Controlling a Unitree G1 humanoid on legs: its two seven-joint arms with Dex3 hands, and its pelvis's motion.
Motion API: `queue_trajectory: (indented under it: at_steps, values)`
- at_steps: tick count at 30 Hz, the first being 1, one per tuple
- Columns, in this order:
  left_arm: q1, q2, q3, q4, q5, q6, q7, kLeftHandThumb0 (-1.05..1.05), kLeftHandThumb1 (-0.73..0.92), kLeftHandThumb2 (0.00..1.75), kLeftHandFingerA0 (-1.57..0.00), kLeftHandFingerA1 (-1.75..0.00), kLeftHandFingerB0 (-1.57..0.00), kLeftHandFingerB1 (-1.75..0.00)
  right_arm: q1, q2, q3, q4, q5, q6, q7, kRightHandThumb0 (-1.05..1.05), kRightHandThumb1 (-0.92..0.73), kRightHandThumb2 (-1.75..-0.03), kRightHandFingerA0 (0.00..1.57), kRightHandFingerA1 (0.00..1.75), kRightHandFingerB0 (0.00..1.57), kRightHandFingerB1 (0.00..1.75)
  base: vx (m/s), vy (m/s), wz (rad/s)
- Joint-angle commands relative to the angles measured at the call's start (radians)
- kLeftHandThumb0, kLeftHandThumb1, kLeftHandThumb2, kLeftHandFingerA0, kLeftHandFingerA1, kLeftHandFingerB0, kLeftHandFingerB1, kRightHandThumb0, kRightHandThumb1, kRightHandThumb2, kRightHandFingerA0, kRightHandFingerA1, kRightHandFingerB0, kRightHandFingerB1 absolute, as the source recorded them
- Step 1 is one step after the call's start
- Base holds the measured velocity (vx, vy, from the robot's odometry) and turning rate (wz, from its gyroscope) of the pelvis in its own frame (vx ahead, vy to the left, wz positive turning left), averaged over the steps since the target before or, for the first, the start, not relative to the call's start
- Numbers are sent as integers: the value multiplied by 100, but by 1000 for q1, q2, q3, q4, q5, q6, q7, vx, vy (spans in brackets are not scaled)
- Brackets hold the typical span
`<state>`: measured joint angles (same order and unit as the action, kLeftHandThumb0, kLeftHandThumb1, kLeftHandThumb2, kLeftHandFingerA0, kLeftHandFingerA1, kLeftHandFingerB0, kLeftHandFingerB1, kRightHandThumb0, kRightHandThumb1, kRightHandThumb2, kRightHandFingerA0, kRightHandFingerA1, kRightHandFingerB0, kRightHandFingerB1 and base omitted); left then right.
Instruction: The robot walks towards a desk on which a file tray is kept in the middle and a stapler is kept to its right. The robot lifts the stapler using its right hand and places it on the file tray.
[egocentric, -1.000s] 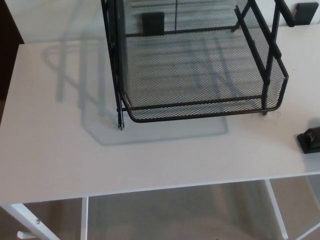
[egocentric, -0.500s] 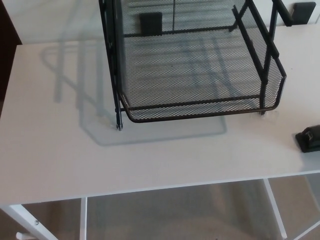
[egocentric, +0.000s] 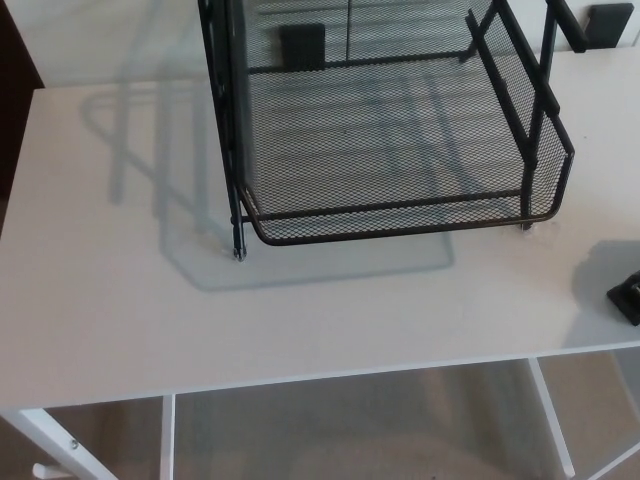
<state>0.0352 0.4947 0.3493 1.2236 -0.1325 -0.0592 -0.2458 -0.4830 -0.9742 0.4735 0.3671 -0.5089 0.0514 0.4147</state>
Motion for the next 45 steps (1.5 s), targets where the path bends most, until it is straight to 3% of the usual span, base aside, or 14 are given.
queue_trajectory:
  at_steps: [1, 2, 12, 15, 16, 17, 25, 26, 29, 36, 40, 41, 42, 45]
  values:
    - [0, 6, -2, 3, 3, -44, 13, -68, 69, 97, -25, -55, -18, -47, -3, 15, -18, 8, -66, -98, -44, -50, -60, -59, 31, 39, 27, 30, 0, 0, 0]
    - [1, 7, -1, 4, 1, -44, 8, -65, 87, 66, -30, -48, -21, -36, -4, 17, -20, 16, -72, -109, -47, -50, -60, -59, 31, 39, 27, 30, 0, 0, 0]
    - [2, 9, -5, 1, -1, -34, 4, -66, 86, 65, -32, -46, -23, -35, 5, 49, -32, 50, -103, -191, -63, -46, -59, -59, 27, 35, 26, 29, 0, 0, 0]
    - [1, 6, -5, 6, 0, -40, 6, -69, 68, 99, -27, -56, -16, -47, 10, 53, -11, 74, -148, -204, -84, -45, -56, -58, 28, 34, 29, 30, 0, 0, 0]
    - [-1, 6, -4, 7, -2, -38, 6, -67, 85, 65, -33, -48, -23, -36, 8, 55, 2, 87, -174, -206, -97, -45, -57, -58, 27, 34, 29, 30, 0, 0, 0]
    - [-3, 6, -3, 12, -2, -35, 7, -68, 68, 99, -27, -56, -16, -47, 5, 53, 18, 96, -207, -208, -109, -46, -56, -58, 27, 34, 29, 30, 0, 0, 0]
    - [-1, 9, -15, 10, 7, -36, 6, -67, 69, 100, -28, -55, -16, -47, -71, 47, 119, 244, -355, -277, -223, -43, -58, -58, 36, 36, 33, 31, 0, 0, 0]
    - [-1, 8, -16, 11, 9, -36, 10, -65, 87, 66, -34, -46, -23, -35, -75, 46, 122, 256, -361, -293, -262, -51, -46, -79, 36, 50, 29, 45, 0, 0, 0]
    - [-9, 17, -19, 7, 9, -28, 2, -68, 69, 100, -28, -56, -14, -47, -55, 42, 131, 255, -408, -293, -418, -39, -59, -58, 78, 103, 43, 34, 0, 0, 0]
    - [-20, 16, -32, 24, 22, -23, 20, -64, 86, 65, -39, -48, -23, -35, -33, 67, 153, 300, -477, -256, -669, -29, -67, -65, 94, 161, 81, 53, 0, 0, 0]
    - [-18, 24, -42, 27, 29, -30, 16, -64, 87, 66, -39, -46, -23, -35, -5, 63, 142, 296, -485, -285, -830, -27, -68, -60, 91, 144, 90, 56, 0, 0, 0]
    - [-13, 27, -44, 19, 29, -33, 7, -67, 70, 101, -33, -57, -17, -47, 6, 73, 127, 305, -467, -313, -898, -26, -68, -61, 92, 102, 95, 58, 0, 0, 0]
    - [-15, 24, -46, 24, 31, -33, 9, -66, 88, 66, -38, -46, -22, -34, 15, 83, 119, 316, -460, -320, -959, -23, -62, -61, 96, 77, 97, 60, 0, 0, 0]
    - [-17, 17, -37, 23, 17, -19, 7, -68, 70, 100, -33, -57, -16, -47, 50, 106, 96, 278, -428, -308, -944, -23, -59, -58, 94, 112, 94, 55, 0, 0, 0]
